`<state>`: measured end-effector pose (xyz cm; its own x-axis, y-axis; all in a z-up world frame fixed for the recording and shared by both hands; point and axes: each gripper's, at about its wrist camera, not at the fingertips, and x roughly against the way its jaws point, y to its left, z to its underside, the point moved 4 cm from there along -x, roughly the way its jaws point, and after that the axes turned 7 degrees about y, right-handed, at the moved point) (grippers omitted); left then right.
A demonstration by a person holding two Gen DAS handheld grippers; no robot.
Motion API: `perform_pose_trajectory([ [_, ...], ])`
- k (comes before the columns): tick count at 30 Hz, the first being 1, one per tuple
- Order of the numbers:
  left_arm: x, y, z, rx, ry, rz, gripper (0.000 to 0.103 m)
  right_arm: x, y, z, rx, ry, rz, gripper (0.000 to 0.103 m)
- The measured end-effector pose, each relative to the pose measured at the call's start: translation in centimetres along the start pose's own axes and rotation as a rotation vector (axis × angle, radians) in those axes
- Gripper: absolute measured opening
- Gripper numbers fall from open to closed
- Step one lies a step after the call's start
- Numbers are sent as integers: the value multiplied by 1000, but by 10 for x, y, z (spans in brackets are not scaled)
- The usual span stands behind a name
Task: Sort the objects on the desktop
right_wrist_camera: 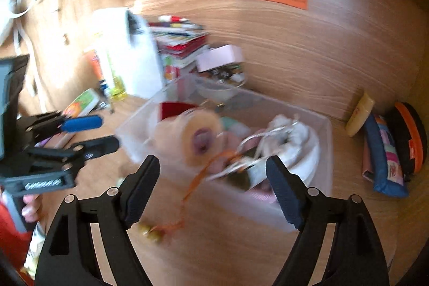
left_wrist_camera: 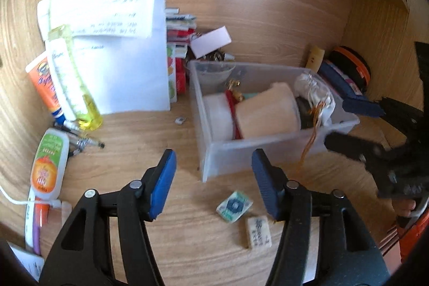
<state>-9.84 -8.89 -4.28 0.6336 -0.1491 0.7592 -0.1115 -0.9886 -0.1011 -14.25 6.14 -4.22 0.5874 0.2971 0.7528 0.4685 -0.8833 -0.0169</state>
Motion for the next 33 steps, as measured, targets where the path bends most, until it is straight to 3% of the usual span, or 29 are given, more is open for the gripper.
perform_pose_trajectory([
  [14, -15, 8, 49, -18, 121, -39, 60, -54, 42, 66, 37, 195, -60, 78],
  [16, -21, 7, 54, -17, 160, -18, 70, -60, 41, 69, 23, 218, -92, 77],
  [24, -41, -6, 53, -59, 220, -19, 73, -61, 43, 72, 27, 218, -122, 46],
  [27, -47, -9, 49, -59, 228, -14, 73, -58, 41, 73, 29, 208, -119, 23],
  [33, -54, -11, 42, -56, 234, -7, 73, -52, 26, 77, -17, 205, -137, 23],
])
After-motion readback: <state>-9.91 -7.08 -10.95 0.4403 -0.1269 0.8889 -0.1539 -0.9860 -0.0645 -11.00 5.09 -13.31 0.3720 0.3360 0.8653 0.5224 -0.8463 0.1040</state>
